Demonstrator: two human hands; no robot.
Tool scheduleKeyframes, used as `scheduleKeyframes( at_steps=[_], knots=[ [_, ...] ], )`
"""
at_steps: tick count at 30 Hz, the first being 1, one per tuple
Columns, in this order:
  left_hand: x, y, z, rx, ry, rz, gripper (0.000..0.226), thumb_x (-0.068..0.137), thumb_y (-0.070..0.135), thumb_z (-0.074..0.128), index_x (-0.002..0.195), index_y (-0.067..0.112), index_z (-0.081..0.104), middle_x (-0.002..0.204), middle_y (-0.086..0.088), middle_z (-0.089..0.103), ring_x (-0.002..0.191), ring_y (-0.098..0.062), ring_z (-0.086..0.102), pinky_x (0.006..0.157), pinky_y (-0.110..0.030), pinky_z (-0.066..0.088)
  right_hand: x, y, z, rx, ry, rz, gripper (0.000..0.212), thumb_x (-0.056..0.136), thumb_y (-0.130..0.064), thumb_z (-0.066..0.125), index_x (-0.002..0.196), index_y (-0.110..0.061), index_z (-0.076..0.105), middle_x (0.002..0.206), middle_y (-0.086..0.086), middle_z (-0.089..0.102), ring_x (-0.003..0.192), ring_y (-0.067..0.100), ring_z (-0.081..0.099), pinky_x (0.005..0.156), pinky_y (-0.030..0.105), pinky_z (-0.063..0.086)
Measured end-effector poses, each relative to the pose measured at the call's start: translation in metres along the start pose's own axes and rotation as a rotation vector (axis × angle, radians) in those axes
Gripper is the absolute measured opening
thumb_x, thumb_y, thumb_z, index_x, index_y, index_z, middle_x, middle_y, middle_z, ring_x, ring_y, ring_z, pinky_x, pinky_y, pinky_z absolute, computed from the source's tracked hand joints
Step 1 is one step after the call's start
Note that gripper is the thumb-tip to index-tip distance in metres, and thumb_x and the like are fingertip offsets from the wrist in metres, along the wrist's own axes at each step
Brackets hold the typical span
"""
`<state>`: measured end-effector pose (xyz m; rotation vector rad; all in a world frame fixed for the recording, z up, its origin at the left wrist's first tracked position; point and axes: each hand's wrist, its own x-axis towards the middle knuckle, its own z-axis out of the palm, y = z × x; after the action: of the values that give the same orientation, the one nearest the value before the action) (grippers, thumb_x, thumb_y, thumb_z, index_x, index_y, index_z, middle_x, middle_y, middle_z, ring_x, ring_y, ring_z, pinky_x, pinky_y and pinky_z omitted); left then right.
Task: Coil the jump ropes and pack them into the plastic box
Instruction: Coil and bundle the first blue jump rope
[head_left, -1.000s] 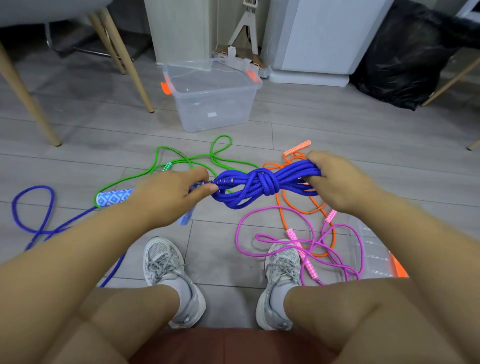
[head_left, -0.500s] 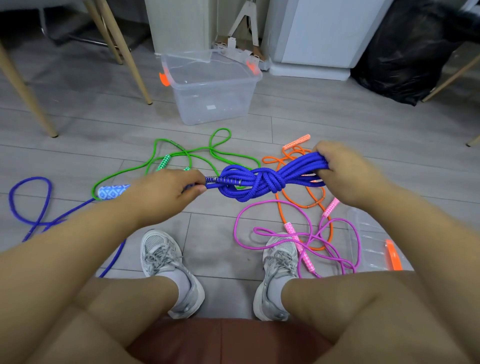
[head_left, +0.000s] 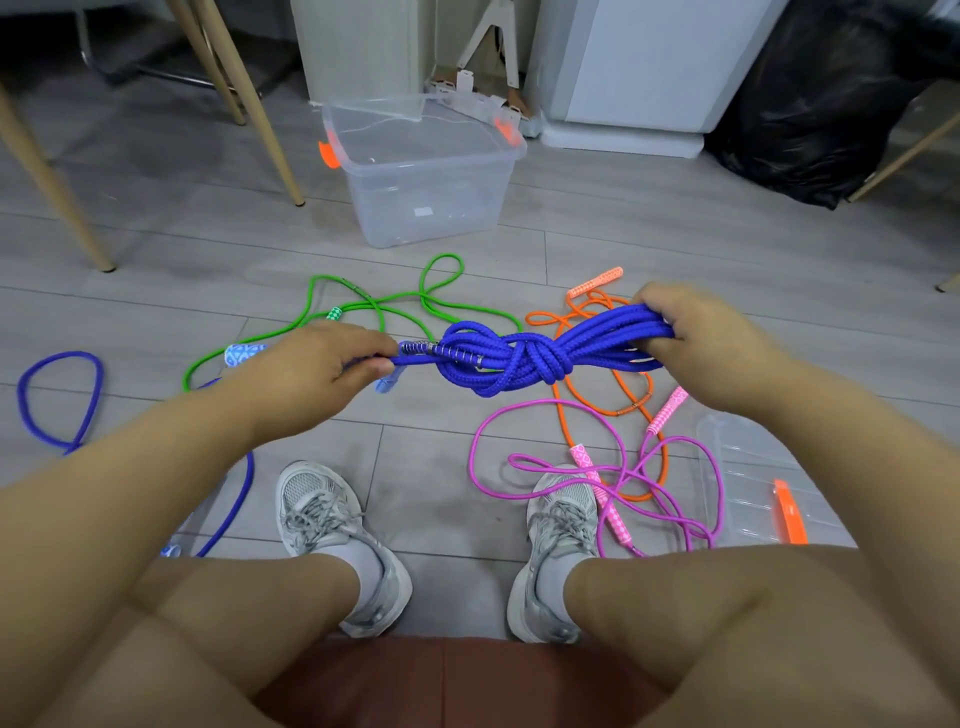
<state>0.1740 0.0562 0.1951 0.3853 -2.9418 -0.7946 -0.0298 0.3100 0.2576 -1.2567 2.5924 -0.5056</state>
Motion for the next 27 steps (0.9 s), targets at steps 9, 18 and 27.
scheduleKeyframes(
  at_steps=[9, 18, 27],
  knots=[
    [0.007, -0.017, 0.012, 0.027, -0.271, -0.062, 0.015, 0.085, 0.063, 0.035, 0.088, 0.054, 0.047, 0.092, 0.011, 0.06, 0.089, -0.01, 0.052, 0.085, -0.033, 0.045, 0.006, -0.011, -0.014, 0.645, -0.378, 0.116, 0.018, 0.069, -0.01, 0.078, 0.082, -0.006, 0.066, 0.057, 0.003, 0.056, 0.046, 0.011, 0.05, 0.038, 0.021, 0.04],
    [0.027, -0.044, 0.007, 0.163, -0.432, -0.191, 0.033, 0.09, 0.046, 0.054, 0.121, 0.036, 0.049, 0.11, 0.014, 0.054, 0.092, -0.008, 0.052, 0.085, -0.026, 0.043, 0.056, -0.067, 0.006, 0.746, -0.368, 0.111, 0.046, 0.062, -0.036, 0.068, 0.092, -0.001, 0.068, 0.079, 0.013, 0.067, 0.062, 0.018, 0.065, 0.051, 0.021, 0.053],
    [0.039, -0.076, 0.004, 0.34, -0.459, -0.369, 0.029, 0.087, 0.054, 0.051, 0.109, 0.035, 0.055, 0.114, 0.006, 0.058, 0.103, -0.019, 0.055, 0.091, -0.035, 0.046, 0.117, -0.087, 0.063, 0.639, -0.32, 0.123, 0.03, 0.083, -0.015, 0.067, 0.102, 0.008, 0.063, 0.082, 0.02, 0.062, 0.069, 0.025, 0.061, 0.077, 0.036, 0.055]
  ],
)
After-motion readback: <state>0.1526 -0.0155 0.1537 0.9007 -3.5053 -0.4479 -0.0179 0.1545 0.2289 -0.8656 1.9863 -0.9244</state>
